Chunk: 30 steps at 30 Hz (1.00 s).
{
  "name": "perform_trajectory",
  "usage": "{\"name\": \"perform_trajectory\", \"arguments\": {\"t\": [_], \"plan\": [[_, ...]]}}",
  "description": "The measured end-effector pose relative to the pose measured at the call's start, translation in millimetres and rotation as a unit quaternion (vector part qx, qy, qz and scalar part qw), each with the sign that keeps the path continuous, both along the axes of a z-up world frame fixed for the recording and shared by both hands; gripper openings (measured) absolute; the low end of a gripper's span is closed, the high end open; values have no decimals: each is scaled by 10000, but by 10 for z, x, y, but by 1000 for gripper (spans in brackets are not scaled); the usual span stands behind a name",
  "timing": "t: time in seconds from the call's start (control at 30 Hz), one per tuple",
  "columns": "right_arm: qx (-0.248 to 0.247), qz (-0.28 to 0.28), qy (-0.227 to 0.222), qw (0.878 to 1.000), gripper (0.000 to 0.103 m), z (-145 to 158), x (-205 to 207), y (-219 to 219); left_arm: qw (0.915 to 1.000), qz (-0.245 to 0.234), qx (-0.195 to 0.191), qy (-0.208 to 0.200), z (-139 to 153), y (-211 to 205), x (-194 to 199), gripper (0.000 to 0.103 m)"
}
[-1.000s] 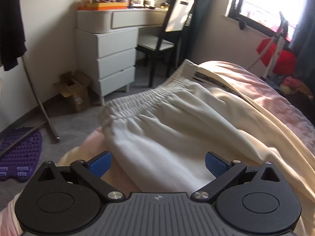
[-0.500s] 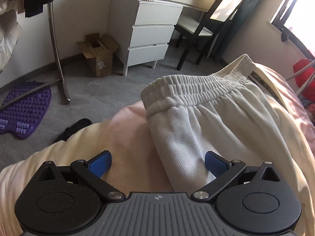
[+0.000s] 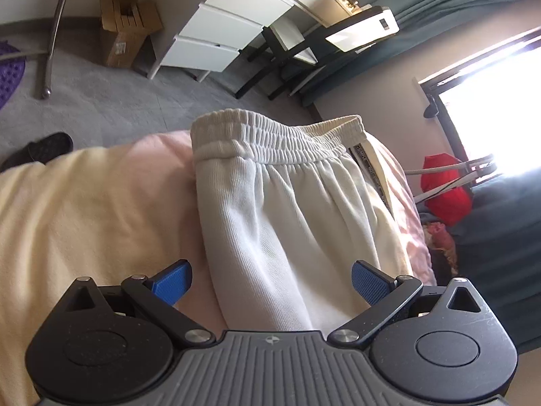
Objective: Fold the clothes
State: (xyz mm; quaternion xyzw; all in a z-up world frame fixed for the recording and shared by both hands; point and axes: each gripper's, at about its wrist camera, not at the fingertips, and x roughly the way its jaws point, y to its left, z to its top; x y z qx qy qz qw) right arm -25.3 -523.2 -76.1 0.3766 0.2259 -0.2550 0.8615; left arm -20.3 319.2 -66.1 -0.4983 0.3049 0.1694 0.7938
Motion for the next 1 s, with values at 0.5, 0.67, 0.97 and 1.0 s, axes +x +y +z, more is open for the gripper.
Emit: {"name": "perform_trajectory", "arguments": {"t": [0.5, 0.67, 0.97, 1.0], "plan": [[1601, -564, 56, 9855, 71, -674, 45, -421, 9990, 247, -188, -337, -224, 115, 275, 72], [1354, -630, 78, 9888, 14, -641, 96, -422, 9995, 237, 112, -157, -213, 100, 311, 35], [1120, -565, -671, 9898, 7, -357, -166, -416, 9963, 183, 183, -822, -2, 168, 22, 14], [1154, -588, -718, 9890, 7, -333, -202, -424, 9952, 189, 121, -953, 44, 179, -29, 14]]}}
